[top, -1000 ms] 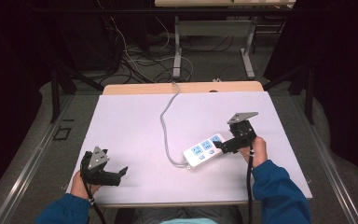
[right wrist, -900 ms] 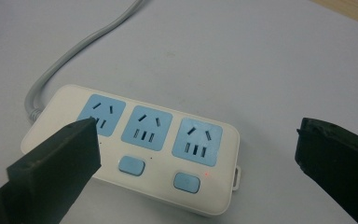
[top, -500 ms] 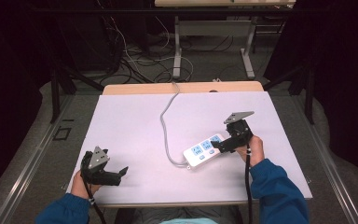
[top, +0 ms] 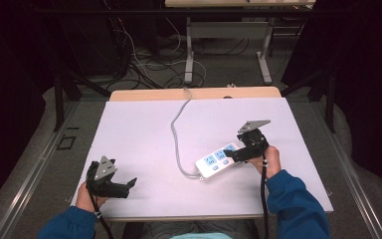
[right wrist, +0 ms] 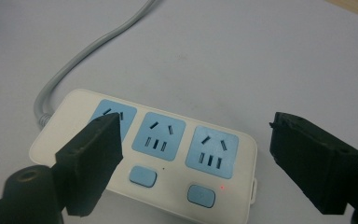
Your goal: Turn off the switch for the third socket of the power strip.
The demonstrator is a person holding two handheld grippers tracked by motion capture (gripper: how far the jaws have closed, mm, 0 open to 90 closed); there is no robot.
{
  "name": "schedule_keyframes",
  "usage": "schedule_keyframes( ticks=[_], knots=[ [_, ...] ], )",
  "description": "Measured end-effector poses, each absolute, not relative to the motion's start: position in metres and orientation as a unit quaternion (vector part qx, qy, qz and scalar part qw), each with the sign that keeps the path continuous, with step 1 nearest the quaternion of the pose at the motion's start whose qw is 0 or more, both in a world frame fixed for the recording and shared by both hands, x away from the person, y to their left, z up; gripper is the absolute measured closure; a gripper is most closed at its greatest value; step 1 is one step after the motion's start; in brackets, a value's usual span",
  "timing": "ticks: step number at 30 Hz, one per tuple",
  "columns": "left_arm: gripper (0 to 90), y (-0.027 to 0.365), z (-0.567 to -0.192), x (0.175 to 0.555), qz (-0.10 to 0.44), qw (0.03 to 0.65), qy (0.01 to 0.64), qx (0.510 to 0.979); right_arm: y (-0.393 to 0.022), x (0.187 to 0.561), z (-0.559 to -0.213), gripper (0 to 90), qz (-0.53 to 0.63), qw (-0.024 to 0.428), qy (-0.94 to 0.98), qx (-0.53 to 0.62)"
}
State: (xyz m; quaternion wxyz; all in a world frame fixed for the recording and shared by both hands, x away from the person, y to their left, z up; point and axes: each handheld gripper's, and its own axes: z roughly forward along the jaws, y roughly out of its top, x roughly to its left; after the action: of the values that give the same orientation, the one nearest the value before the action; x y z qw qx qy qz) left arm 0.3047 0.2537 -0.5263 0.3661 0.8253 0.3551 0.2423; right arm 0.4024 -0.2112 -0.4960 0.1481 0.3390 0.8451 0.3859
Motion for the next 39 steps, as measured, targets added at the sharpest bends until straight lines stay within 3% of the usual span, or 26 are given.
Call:
schedule_keyframes(
  ticks=[4, 5, 9, 17, 39],
  knots=[
    [0.1, 0.255, -0.526, 0.305, 0.239, 0.364, 0.354, 0.828, -0.211, 0.4, -0.495, 35.0, 0.387, 0.142, 0.847, 0.335],
    [0.1, 0.255, -0.526, 0.305, 0.241, 0.365, 0.354, 0.827, -0.211, 0.4, -0.494, 44.2, 0.38, 0.143, 0.85, 0.336],
    [0.1, 0.254, -0.526, 0.305, 0.24, 0.366, 0.356, 0.826, -0.21, 0.396, -0.494, 67.5, 0.386, 0.145, 0.846, 0.338],
    [0.1, 0.254, -0.526, 0.305, 0.241, 0.366, 0.356, 0.825, -0.211, 0.393, -0.493, 88.6, 0.391, 0.151, 0.844, 0.334],
    [0.1, 0.254, -0.526, 0.305, 0.242, 0.366, 0.355, 0.826, -0.211, 0.392, -0.502, 90.0, 0.359, 0.153, 0.85, 0.355]
  ],
)
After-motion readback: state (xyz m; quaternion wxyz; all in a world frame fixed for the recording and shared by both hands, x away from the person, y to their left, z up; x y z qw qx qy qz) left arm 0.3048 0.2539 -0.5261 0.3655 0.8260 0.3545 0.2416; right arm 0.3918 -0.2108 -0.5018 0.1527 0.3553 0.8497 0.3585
